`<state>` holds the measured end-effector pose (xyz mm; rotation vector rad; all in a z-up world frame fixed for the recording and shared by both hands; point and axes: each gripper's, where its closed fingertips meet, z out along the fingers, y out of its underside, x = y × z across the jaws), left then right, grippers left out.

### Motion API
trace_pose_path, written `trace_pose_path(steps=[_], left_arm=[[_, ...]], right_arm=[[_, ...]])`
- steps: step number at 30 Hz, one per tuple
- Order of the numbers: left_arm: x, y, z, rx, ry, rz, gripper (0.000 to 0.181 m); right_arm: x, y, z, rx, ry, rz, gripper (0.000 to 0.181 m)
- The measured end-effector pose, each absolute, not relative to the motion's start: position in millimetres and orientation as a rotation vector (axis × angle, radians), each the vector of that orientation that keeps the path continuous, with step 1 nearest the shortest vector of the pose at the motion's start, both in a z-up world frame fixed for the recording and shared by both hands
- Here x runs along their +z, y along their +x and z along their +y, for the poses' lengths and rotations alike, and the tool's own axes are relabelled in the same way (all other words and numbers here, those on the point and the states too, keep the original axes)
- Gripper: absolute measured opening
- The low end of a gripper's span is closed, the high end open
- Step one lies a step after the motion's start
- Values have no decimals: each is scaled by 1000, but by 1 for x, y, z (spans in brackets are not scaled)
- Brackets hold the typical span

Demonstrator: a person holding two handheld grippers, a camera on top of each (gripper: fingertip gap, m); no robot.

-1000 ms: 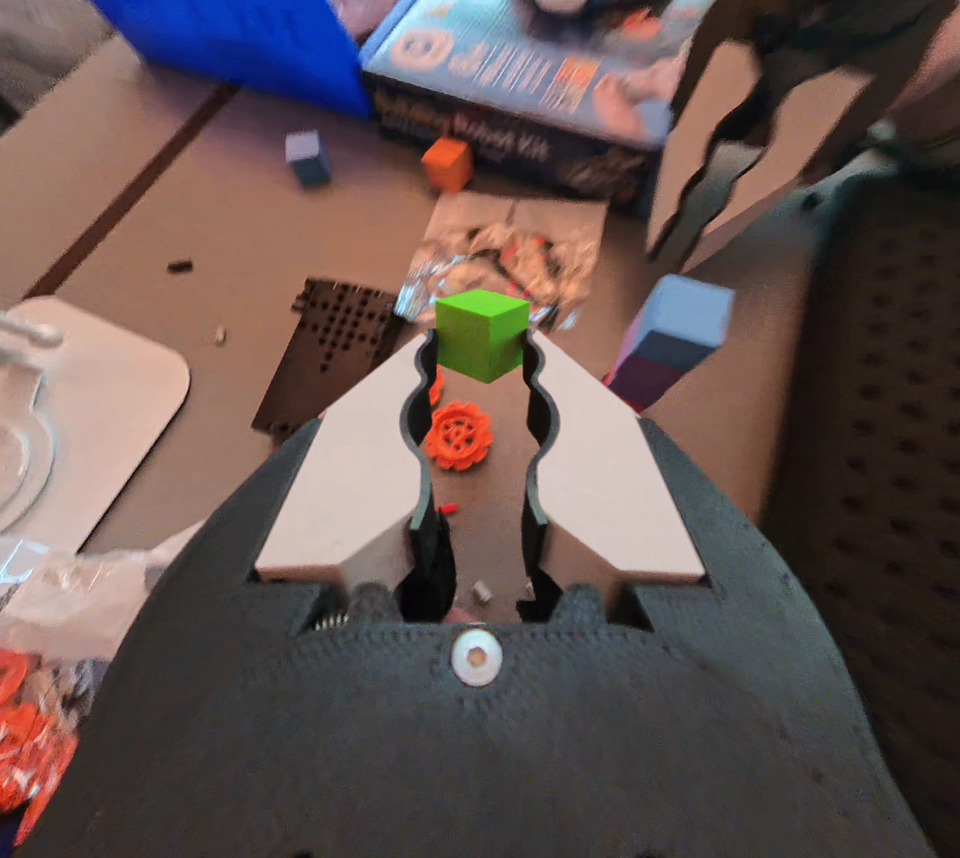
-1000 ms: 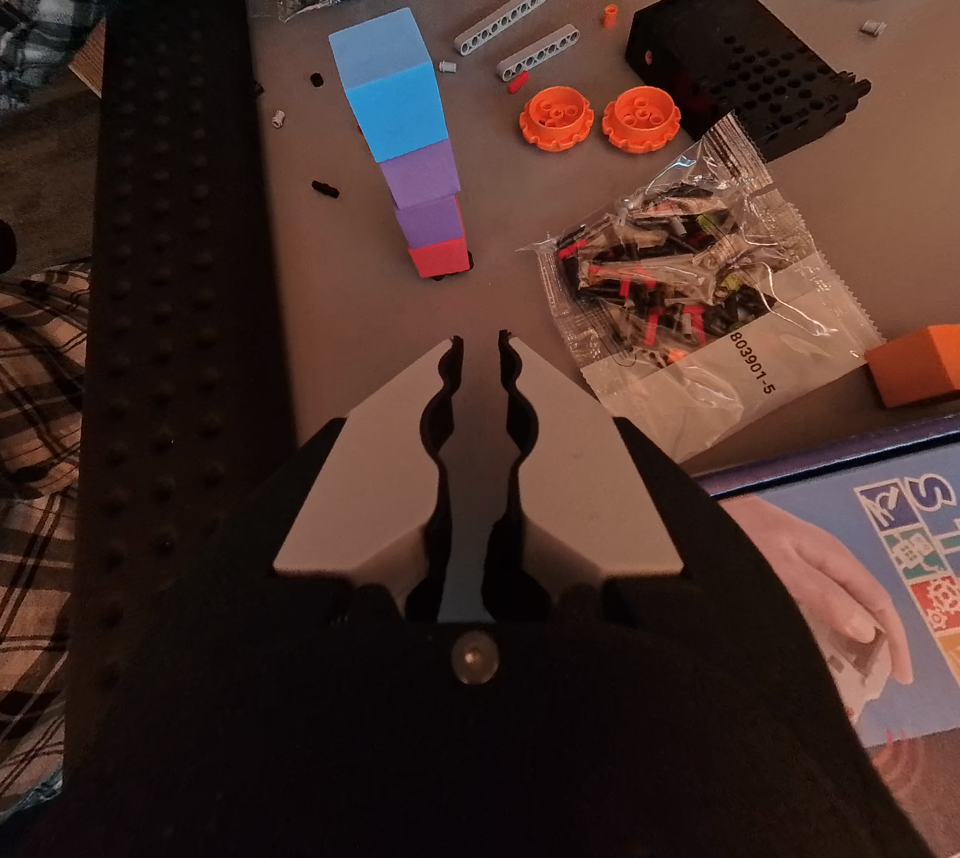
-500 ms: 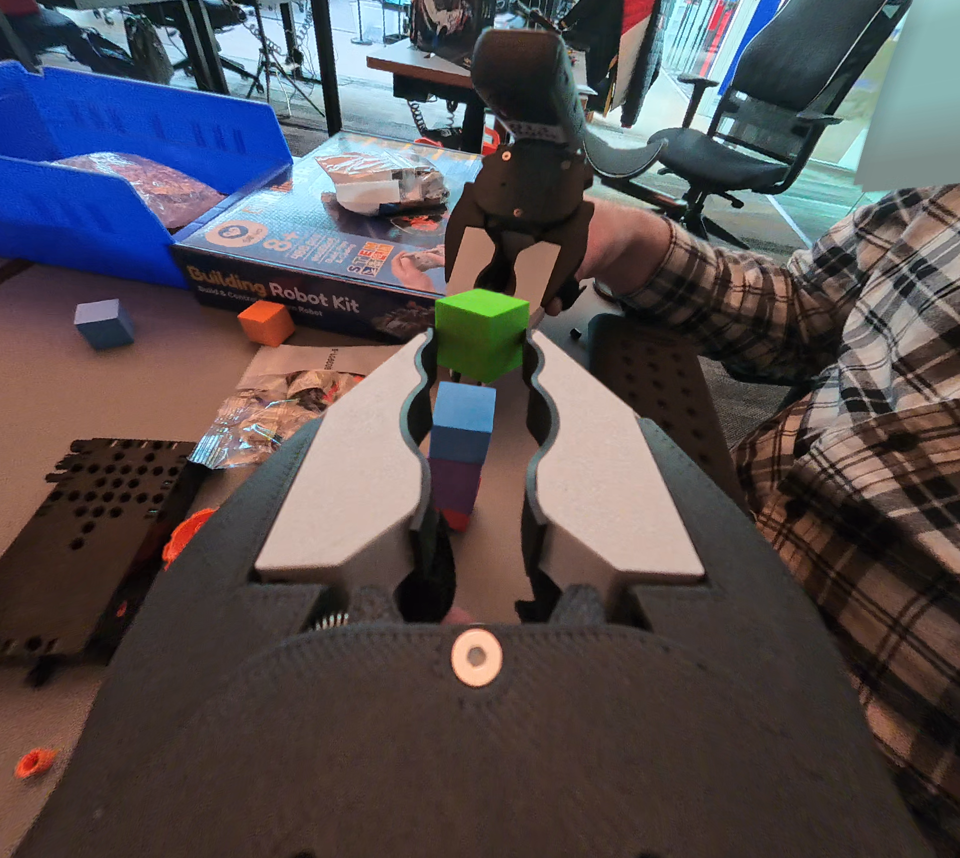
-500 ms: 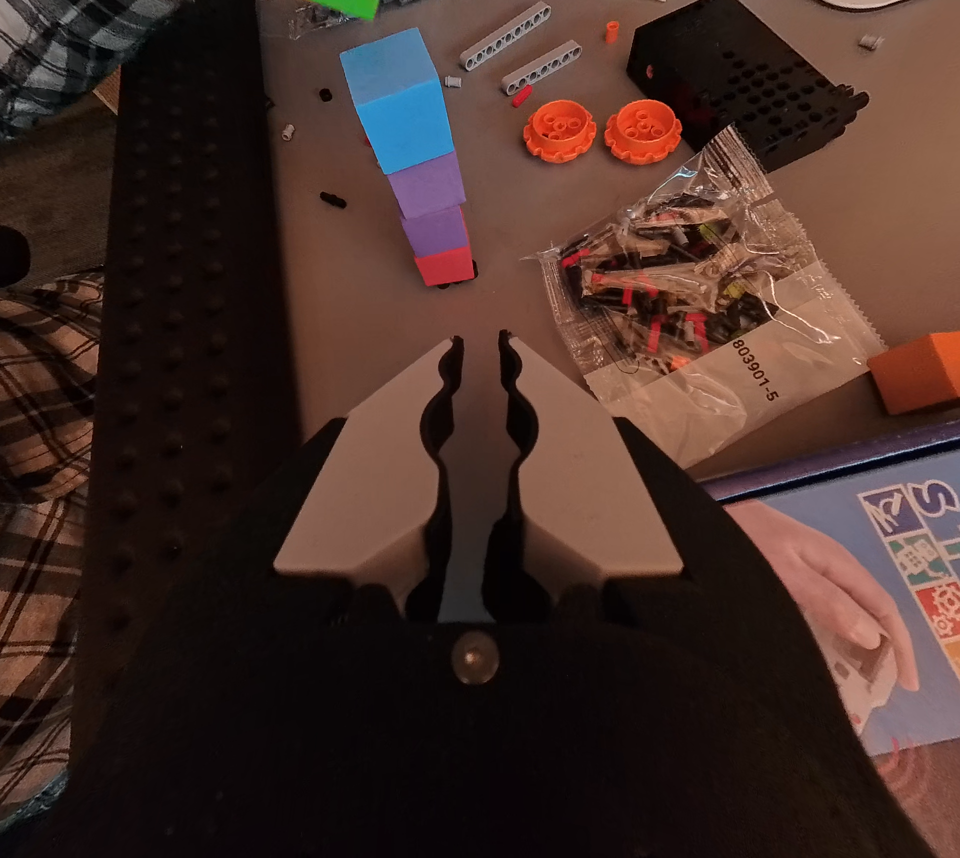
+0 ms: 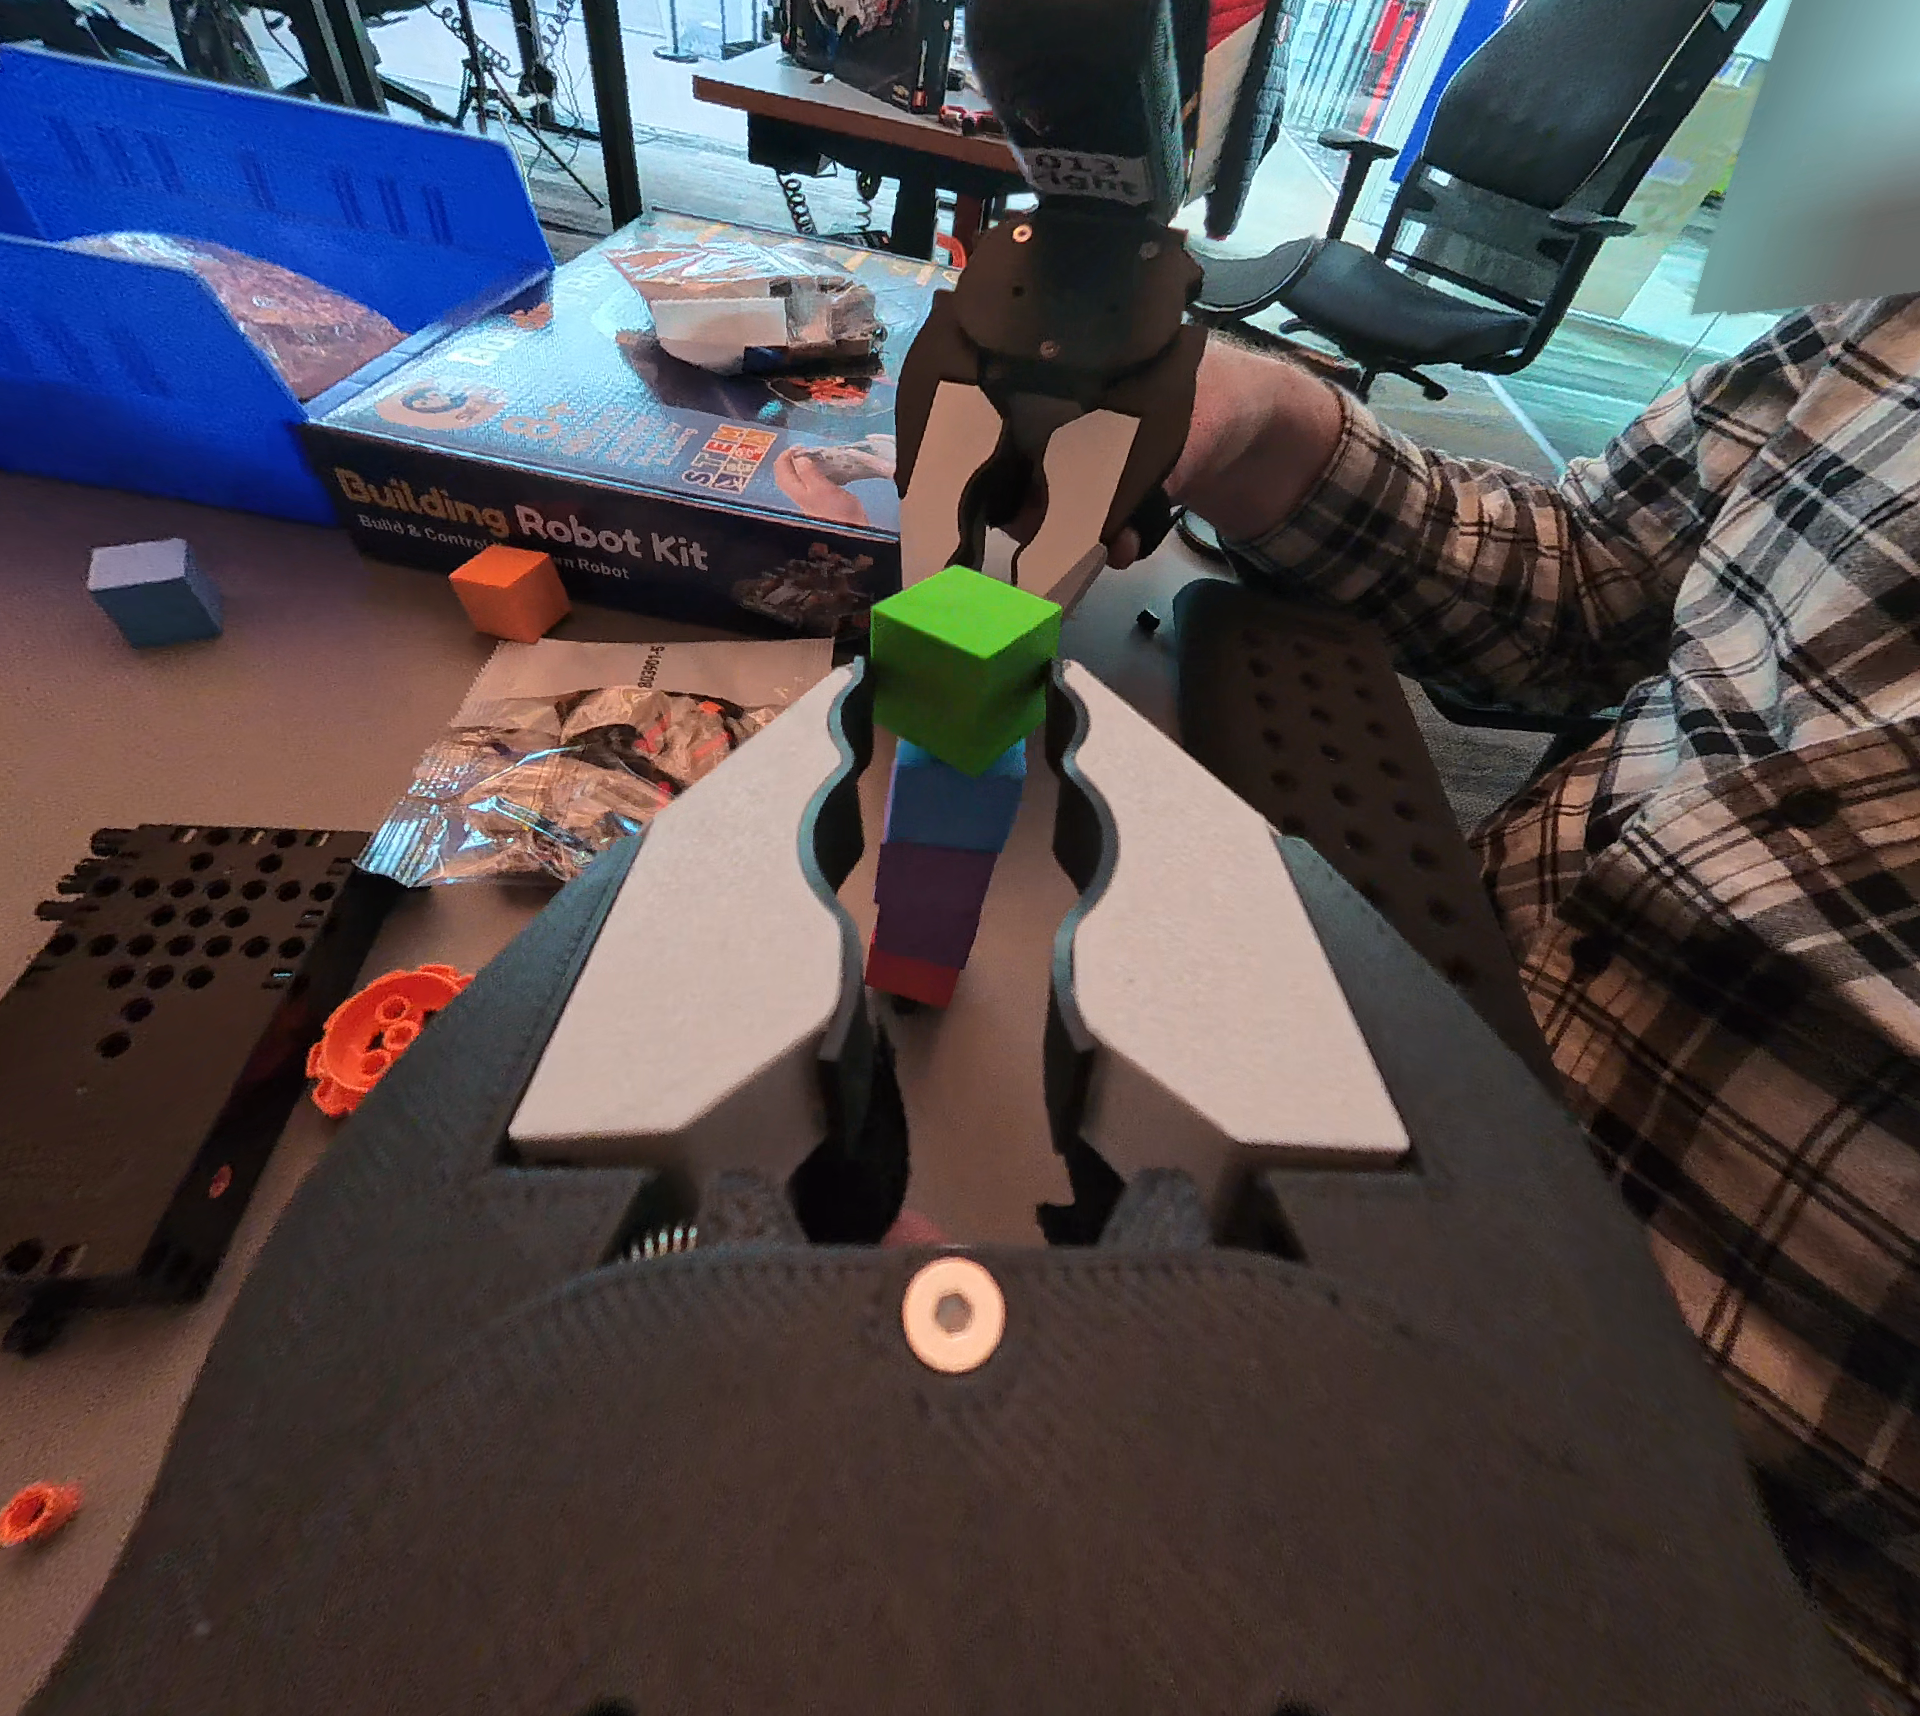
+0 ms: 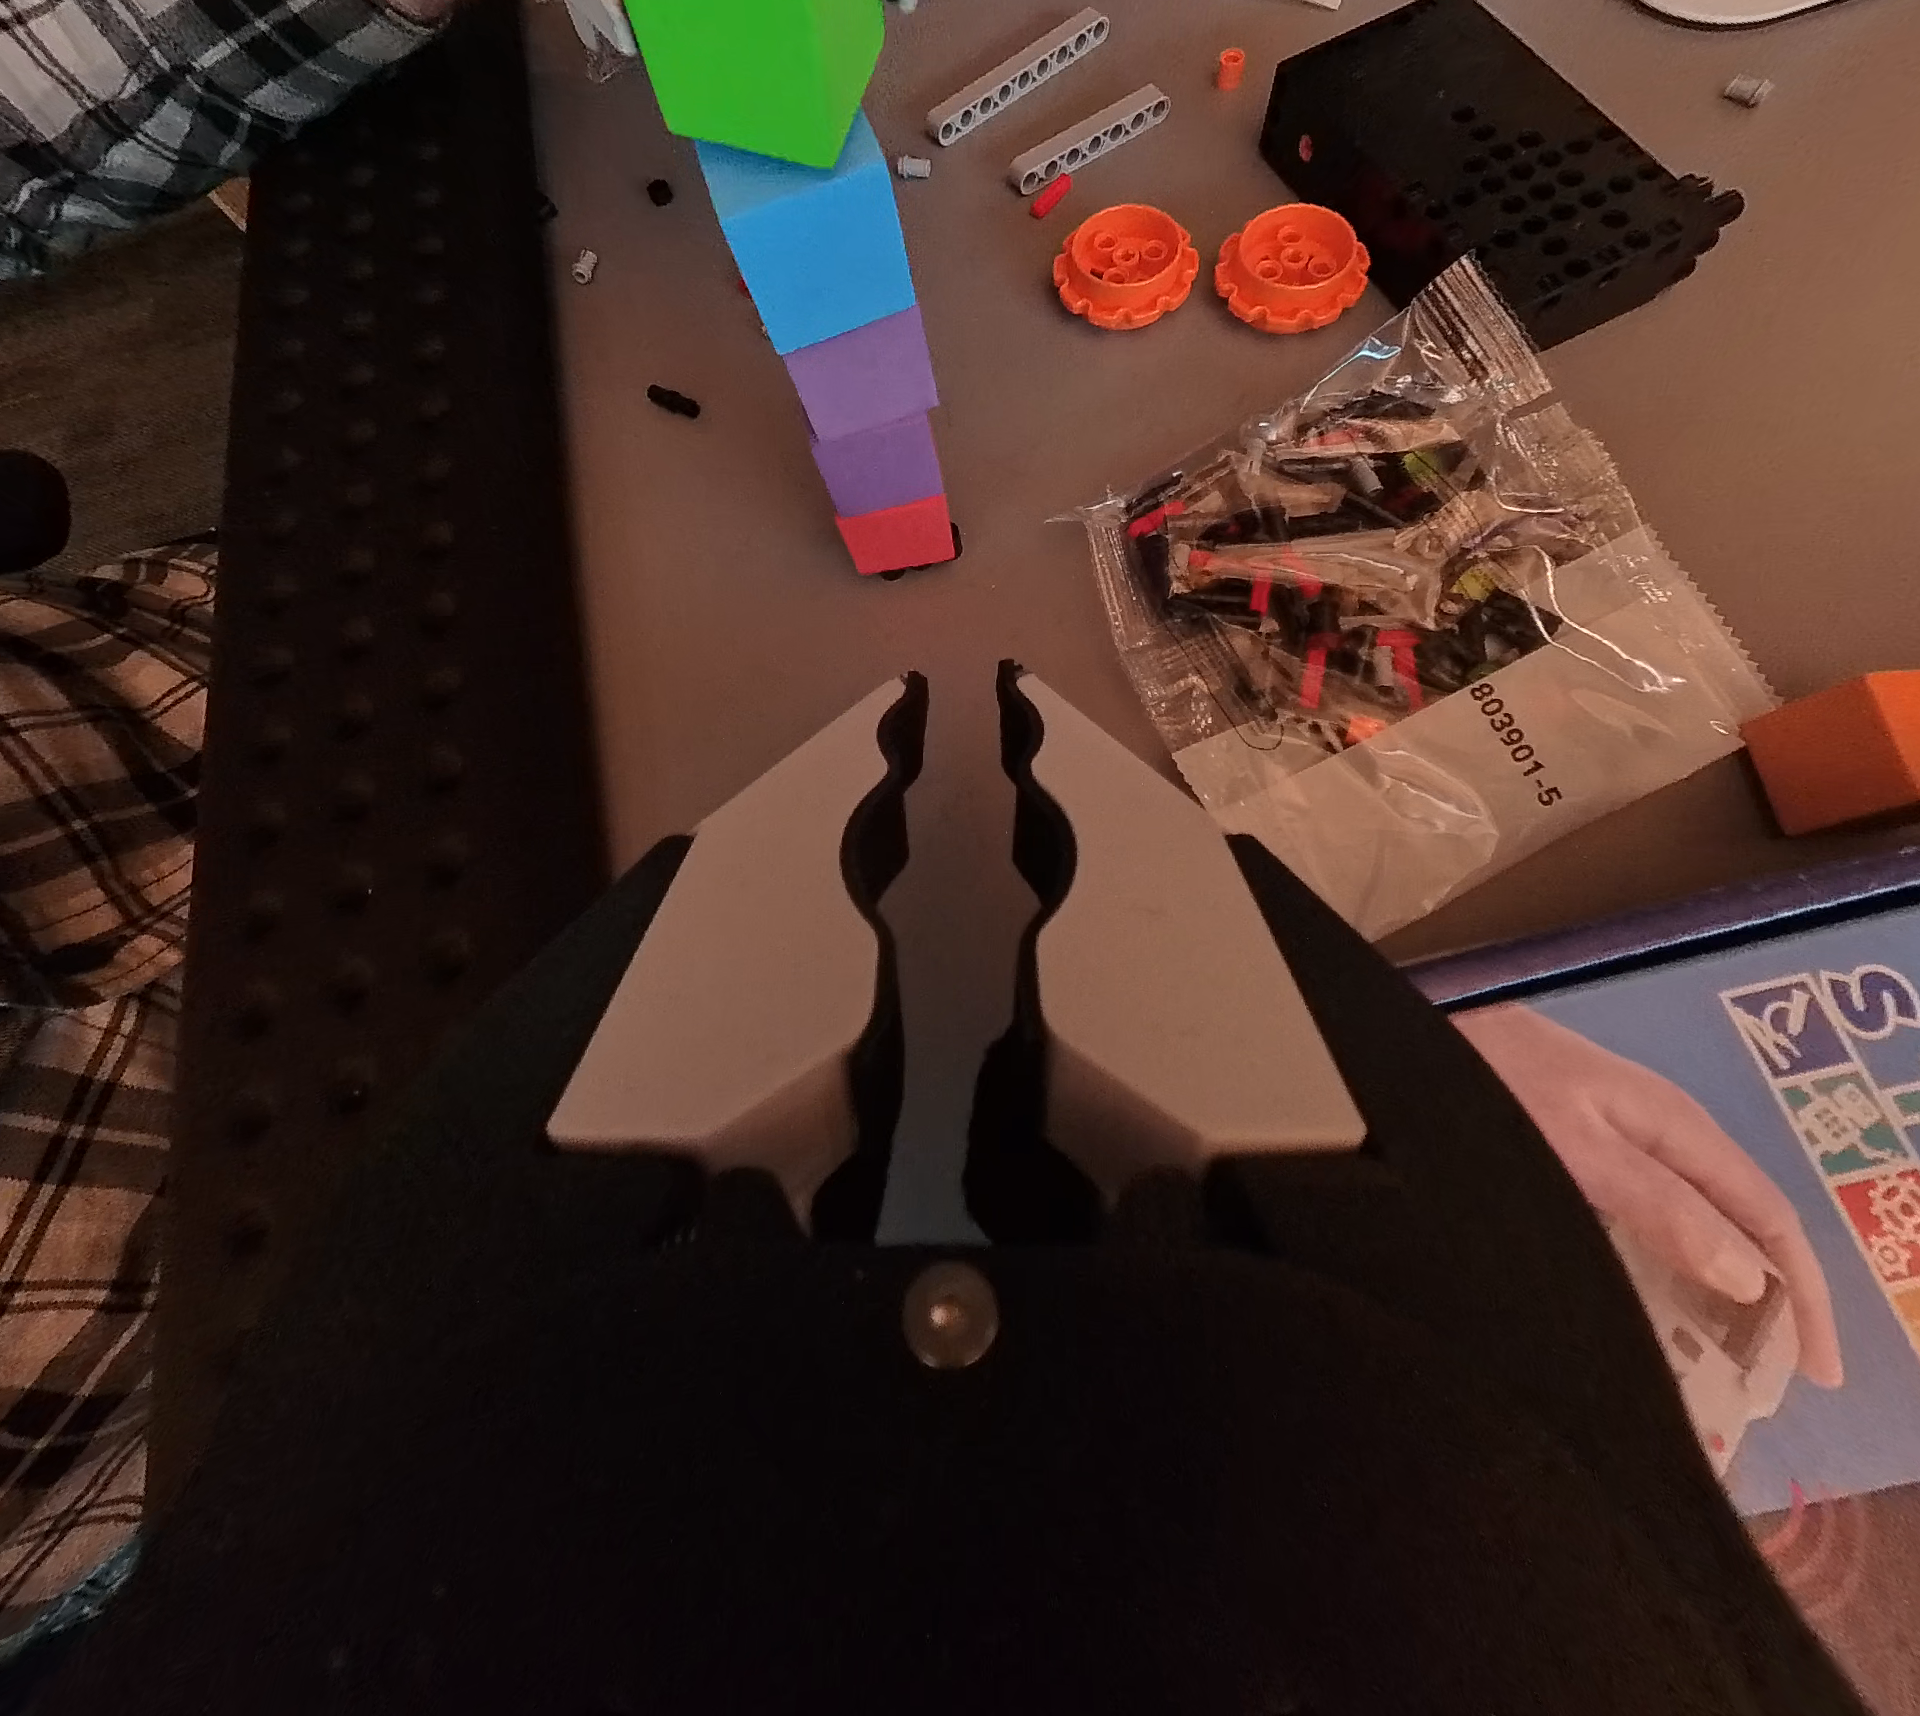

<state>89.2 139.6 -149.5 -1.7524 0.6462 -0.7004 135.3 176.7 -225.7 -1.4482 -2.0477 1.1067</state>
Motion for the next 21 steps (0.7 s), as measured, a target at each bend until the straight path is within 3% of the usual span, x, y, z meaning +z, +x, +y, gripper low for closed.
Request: trace_pose_path(steps=[9, 14, 21], left_arm=[[-155, 88, 135, -719, -1820, 811, 45], [-149, 89, 140, -727, -1796, 806, 30], [-140, 89, 144, -621, -1776, 679, 29]], right_arm=[[-226, 135, 176, 1110, -1447, -2050, 13], [-226, 135, 176, 1109, -1449, -2051, 13], [-226, 135, 176, 1106, -1448, -2051, 13]])
